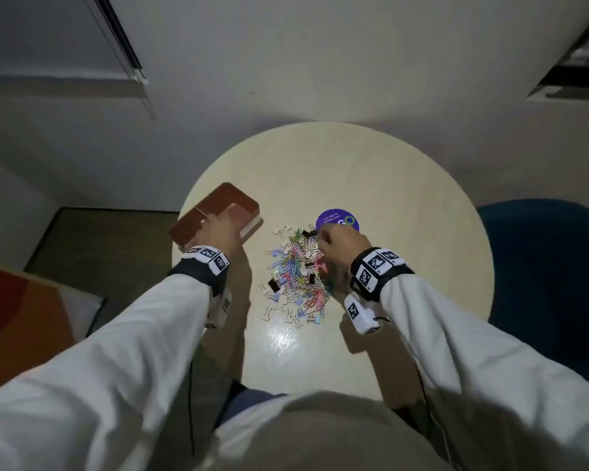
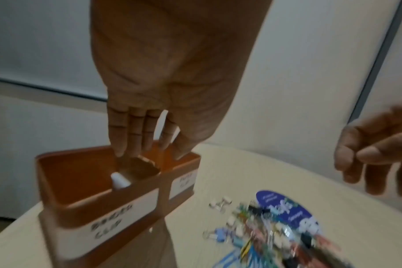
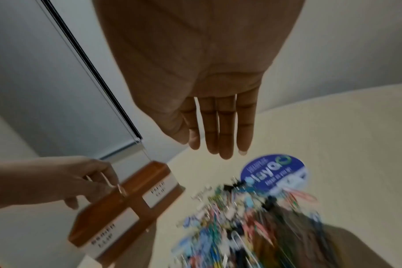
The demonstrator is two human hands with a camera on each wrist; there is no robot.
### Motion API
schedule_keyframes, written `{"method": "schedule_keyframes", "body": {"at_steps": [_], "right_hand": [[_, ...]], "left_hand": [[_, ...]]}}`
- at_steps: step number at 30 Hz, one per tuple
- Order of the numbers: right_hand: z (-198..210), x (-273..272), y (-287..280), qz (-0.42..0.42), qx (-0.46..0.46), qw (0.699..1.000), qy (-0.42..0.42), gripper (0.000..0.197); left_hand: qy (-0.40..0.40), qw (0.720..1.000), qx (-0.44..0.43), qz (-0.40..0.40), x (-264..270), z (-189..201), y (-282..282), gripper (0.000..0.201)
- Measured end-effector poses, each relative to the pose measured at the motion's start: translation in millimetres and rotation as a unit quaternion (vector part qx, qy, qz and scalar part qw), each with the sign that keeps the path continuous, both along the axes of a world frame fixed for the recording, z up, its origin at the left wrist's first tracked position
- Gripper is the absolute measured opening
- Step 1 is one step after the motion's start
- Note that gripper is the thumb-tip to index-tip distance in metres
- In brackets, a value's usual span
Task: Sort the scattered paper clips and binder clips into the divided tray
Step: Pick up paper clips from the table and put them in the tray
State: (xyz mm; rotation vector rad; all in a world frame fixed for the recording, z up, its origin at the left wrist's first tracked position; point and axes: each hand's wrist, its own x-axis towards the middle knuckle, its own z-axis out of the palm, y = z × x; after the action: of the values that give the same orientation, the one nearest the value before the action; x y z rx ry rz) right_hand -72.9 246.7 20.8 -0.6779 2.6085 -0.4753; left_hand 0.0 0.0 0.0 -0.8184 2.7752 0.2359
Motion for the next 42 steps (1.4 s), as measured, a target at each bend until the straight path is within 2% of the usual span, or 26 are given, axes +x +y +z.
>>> {"method": "schedule_keyframes", "body": {"at_steps": [3,4,8,11,18,22,26,29,32,35,38,42], "right_hand": [[-31,5,4,-0.026,0.045,0.998,-0.029,0.017],[-41,10,7,-0.031,0.07,0.996,-0.051,0.014],[-72,21,18,-0.05,0.106,0.99,-0.084,0.007],[-89,32,32,-0.061,0.125,0.987,-0.079,0.01],[-112,40,56,-0.048,0.131,0.986,-0.094,0.027],[-122,40,65,-0.029,0.113,0.989,-0.095,0.026],[-130,36,73,-0.005,0.093,0.991,-0.097,0.017],[-133,33,76,-0.002,0.073,0.992,-0.101,0.012],[-135,35,84,-0.022,0.057,0.993,-0.101,0.014],[-140,38,93,-0.055,0.051,0.99,-0.12,0.022],[-143,39,96,-0.069,0.042,0.989,-0.126,0.025],[-146,43,95,-0.045,0.051,0.988,-0.136,0.029]], "left_hand": [[-0.037,0.999,-0.032,-0.012,4,-19,-10,0.058],[-0.037,0.998,-0.039,-0.033,6,-21,-9,0.056],[-0.04,0.996,-0.044,-0.066,7,-17,-8,0.021],[-0.042,0.998,-0.016,-0.047,12,-18,1,0.014],[-0.029,0.998,-0.03,-0.049,34,-24,48,0.015],[-0.011,0.999,-0.004,-0.042,49,-30,73,0.014],[0.053,0.998,-0.02,-0.02,58,-35,90,0.03],[0.12,0.991,0.031,-0.045,53,-41,111,0.033],[0.042,0.989,0.091,-0.109,51,-61,139,0.022],[-0.036,0.984,0.116,-0.128,51,-82,160,0.037],[-0.048,0.985,0.106,-0.131,45,-100,171,0.055],[-0.041,0.989,0.075,-0.125,41,-111,179,0.062]]}}
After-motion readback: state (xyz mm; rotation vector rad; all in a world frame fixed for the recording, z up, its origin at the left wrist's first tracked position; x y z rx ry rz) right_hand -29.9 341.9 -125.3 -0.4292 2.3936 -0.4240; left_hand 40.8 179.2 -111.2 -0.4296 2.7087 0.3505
